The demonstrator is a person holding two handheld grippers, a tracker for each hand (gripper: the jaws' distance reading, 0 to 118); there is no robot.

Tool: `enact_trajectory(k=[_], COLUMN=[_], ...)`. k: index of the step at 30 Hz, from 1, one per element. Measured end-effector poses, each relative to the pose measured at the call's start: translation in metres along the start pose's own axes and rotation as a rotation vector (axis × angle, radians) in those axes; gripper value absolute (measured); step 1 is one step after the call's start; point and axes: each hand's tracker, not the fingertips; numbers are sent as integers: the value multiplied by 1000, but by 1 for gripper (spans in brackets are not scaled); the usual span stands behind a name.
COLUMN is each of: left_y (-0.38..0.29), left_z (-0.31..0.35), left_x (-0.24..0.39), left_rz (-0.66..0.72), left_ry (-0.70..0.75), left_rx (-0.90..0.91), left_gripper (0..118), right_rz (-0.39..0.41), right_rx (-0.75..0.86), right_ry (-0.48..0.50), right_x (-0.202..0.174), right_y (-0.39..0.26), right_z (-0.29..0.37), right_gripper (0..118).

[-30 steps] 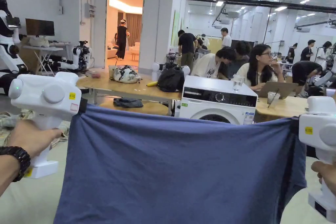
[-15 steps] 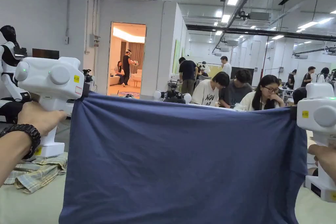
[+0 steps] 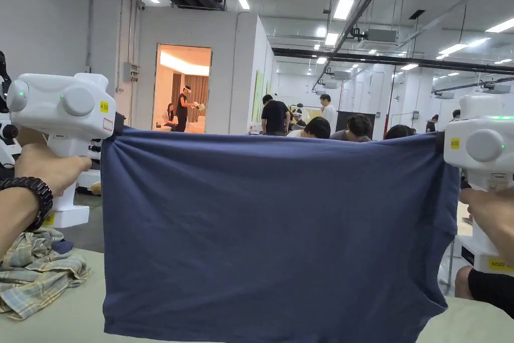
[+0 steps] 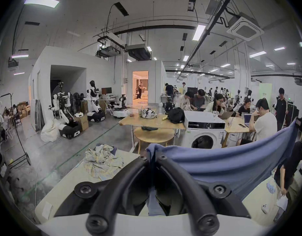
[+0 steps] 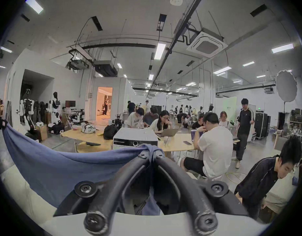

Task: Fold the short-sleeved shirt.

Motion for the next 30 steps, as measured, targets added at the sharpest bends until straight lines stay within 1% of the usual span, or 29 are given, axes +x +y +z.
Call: enact_trajectory(k=[1,2,7,12,15,16,17,20,22,25,27,28,30], left_y=[-6,-14,-58,-107,-129,-134,-139,-153,-162,-186,-206,-216,-242], left_z=[-1,-2,-4,11,35,42,53,81,96,120,132,138,148], left_x=[1,1,1,-1,-2,-3,-5,-9,-13,-17,-19,-20,-28], left_rz=[-2,-6,-22,-29,-39,-38,-35,-17,-9,-21,-36,-41,-23], left_ry=[6,8,5,-13,-23,-28,-33,-50,-54,-64,-69,-70,-74], left_rx=[-6,-14,-61,-109,-113,-113,-116,-103,-101,-105,-121,-127,-139], left_gripper=[0,0,0,0,0,0,0,0,0,0,0,0,0], right_rz=[3,23,23,44,45,44,46,62,59,61,87,100,84], right_rx=[-1,-9,-45,-98,-97,-105,-105,-105,-107,-129,-144,-155,-178], right_ry=[1,-2,-3,-10,-6,-5,-3,-10,-6,4,-1,8,14], right_x=[0,-1,1,7,14,16,19,25,29,33,34,35,38], right_y=[-7,-15,-61,-103,-121,-124,-129,-137,-144,-160,-176,-187,-207], right_z=[2,3,15,43,72,65,73,109,127,159,173,170,179], right_gripper=[0,0,0,0,0,0,0,0,0,0,0,0,0])
